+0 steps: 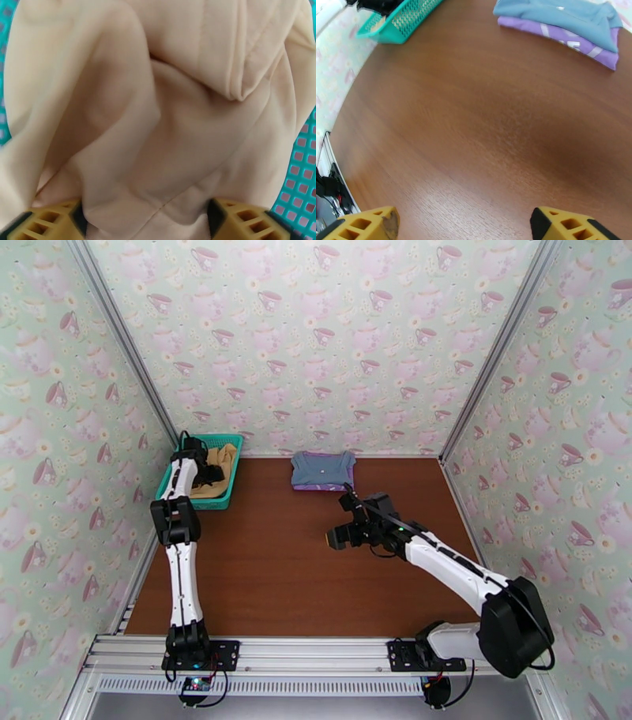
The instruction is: Fold and stack the mixed laundry pile
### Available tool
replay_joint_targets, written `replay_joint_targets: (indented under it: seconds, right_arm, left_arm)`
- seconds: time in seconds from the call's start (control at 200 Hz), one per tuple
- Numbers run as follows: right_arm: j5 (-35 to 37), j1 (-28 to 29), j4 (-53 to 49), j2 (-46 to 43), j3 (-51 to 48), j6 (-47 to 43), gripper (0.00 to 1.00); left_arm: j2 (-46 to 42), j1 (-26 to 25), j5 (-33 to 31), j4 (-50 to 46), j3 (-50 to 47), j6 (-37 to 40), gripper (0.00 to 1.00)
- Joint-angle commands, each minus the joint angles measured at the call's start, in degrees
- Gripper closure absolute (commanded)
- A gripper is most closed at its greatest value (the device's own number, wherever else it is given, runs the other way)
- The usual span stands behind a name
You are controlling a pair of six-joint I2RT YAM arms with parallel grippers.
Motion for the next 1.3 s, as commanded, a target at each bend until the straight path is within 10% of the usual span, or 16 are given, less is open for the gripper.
replay_joint_targets:
  seconds: [0.0, 0.045, 0.09, 0.766, 0.952, 1.007, 1.297]
  right_arm:
    - [4.2, 0.2, -2.4, 1.5, 3.3, 0.6, 0.37]
    - [4.4, 0.2, -3.1, 2.0, 3.9, 1.1, 0.58]
    - [4.7, 0.2, -3.8, 2.3, 4.3, 1.7, 1.00]
    - [-5.2, -0.6, 11.8, -8.9, -13.2, 7.7, 1.00]
    - [-18.4, -4.9, 22.2, -9.6, -18.7, 12.6, 0.83]
    - [-21.4, -5.8, 25.2, -10.2, -20.2, 13.9, 1.00]
    - [-21.7, -6.9, 25.7, -20.1, -26.7, 16.1, 1.00]
  left_arm:
    - [1.7, 0.4, 5.7, -3.3, -2.0, -0.7, 0.97]
    - [0.3, 0.5, 7.0, -2.6, -3.4, -0.8, 1.00]
    - [-1.8, 0.5, 8.7, -1.1, -5.4, -0.8, 1.00]
    - [-52.7, -4.9, 8.6, 0.6, -13.7, -5.6, 1.00]
    - [-68.2, -14.3, 2.5, -2.0, -21.9, -9.8, 1.00]
    - [-73.0, -17.9, 0.6, -1.5, -26.9, -12.2, 1.00]
    - [-95.5, -37.6, -9.7, 7.8, -65.7, -28.2, 1.00]
